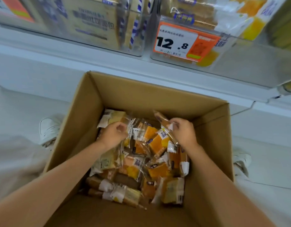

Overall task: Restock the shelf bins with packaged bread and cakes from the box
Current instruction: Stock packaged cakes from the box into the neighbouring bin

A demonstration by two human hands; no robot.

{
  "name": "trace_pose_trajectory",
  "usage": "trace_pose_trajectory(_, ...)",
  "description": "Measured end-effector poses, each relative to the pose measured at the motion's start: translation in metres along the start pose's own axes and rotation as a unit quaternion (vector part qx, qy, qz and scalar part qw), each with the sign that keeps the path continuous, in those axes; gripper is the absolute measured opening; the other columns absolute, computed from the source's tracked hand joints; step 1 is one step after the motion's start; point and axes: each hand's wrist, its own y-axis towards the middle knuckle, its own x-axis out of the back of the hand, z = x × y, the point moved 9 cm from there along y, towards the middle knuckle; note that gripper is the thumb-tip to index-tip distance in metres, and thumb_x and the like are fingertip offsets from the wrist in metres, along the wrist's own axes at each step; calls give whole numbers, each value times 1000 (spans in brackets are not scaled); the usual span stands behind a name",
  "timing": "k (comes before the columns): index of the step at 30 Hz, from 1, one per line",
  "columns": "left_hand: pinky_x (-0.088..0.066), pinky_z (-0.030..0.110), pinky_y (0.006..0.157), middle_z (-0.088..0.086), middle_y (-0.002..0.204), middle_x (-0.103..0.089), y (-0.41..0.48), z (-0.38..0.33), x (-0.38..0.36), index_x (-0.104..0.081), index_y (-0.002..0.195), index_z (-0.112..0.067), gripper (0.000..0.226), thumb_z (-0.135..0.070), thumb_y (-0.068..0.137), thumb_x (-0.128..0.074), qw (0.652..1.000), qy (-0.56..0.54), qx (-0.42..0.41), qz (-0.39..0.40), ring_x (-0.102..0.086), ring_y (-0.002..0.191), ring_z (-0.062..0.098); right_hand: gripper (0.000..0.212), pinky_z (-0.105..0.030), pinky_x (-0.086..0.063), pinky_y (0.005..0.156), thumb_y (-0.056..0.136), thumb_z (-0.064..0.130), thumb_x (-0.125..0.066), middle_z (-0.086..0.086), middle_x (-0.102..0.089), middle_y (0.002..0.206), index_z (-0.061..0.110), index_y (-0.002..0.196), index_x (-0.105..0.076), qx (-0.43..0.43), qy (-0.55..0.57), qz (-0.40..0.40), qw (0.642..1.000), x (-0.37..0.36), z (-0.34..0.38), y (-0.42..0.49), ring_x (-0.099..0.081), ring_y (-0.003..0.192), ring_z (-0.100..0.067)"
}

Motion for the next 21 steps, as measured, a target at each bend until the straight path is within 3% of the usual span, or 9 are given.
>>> trace_pose_trajectory(2, -45, 31, 97, -10, 131, -50, 2, -16, -5, -45, 142, -28, 73, -15, 79, -80, 999, -34, -10, 40, -53, 119, 15, 27, -21, -47, 82, 95, 3, -52, 6, -70, 99, 16, 102, -74, 36, 96, 57, 993, 8, 34, -4, -64, 93, -8)
trace_pose_trajectory(3, -44, 35, 104, -12, 134, -48, 2, -24, -9, -40, 145, -31, 84, -20, 75, -85, 996, -52, -9, 69, -51, 122, 13, 28, -19, -47, 82, 95, 2, -53, 7, -70, 100, 19, 101, -73, 42, 146, 107, 983, 9, 50, -8, -64, 95, -6)
trace_pose_trajectory(5, -46, 43, 106, -4, 128, -63, -1, -36, -16, -53, 135, -25, 73, -26, 71, -87, 989, -94, 6, 118, -61, 116, 17, 23, -20, -49, 82, 96, 7, -56, 8, -71, 100, 22, 103, -72, 40, 222, 181, 957, 6, 67, -14, -65, 95, -4)
trace_pose_trajectory(7, -51, 46, 101, 4, 114, -72, -9, -42, -16, -62, 120, -18, 44, -21, 79, -80, 983, -126, 29, 128, -68, 106, 21, 18, -26, -51, 89, 93, 21, -64, 6, -73, 102, 28, 108, -70, 14, 275, 204, 939, 2, 67, -15, -67, 98, -8)
trace_pose_trajectory(9, -52, 45, 98, 7, 112, -73, -17, -40, -17, -62, 113, -17, 30, -14, 85, -73, 977, -149, 59, 140, -69, 105, 22, 26, -37, -53, 94, 87, 28, -72, 0, -73, 106, 30, 113, -68, -23, 300, 206, 931, -6, 56, -14, -69, 101, -16)
trace_pose_trajectory(12, -49, 44, 103, 10, 112, -73, -30, -29, -29, -62, 119, -13, 30, -13, 90, -68, 949, -193, 113, 223, -67, 109, 25, 20, -36, -57, 87, 90, 21, -69, -8, -73, 103, 24, 109, -69, -56, 328, 202, 921, -20, 42, -16, -71, 95, -21)
trace_pose_trajectory(14, -49, 43, 103, 9, 107, -73, -26, -17, -20, -59, 124, -11, 31, -14, 93, -63, 949, -221, 128, 183, -68, 103, 24, 17, -27, -57, 79, 97, 19, -59, -11, -73, 102, 16, 111, -67, -86, 364, 193, 907, -30, 27, -16, -71, 92, -19)
trace_pose_trajectory(17, -48, 43, 102, 8, 104, -71, -18, 7, 7, -57, 128, -11, 33, -15, 96, -59, 956, -256, 129, 59, -67, 96, 22, 21, -23, -53, 84, 99, 14, -54, -11, -70, 111, 8, 117, -65, -92, 252, 140, 953, -44, -10, -9, -67, 104, -21)
trace_pose_trajectory(21, -49, 45, 99, 7, 111, -69, -17, 33, 20, -56, 128, -18, 34, -10, 95, -58, 945, -294, 140, -10, -65, 102, 24, 36, -24, -38, 101, 99, 4, -50, -2, -48, 146, 16, 130, -60, -14, 54, 230, 971, -96, -21, -13, -41, 137, -21)
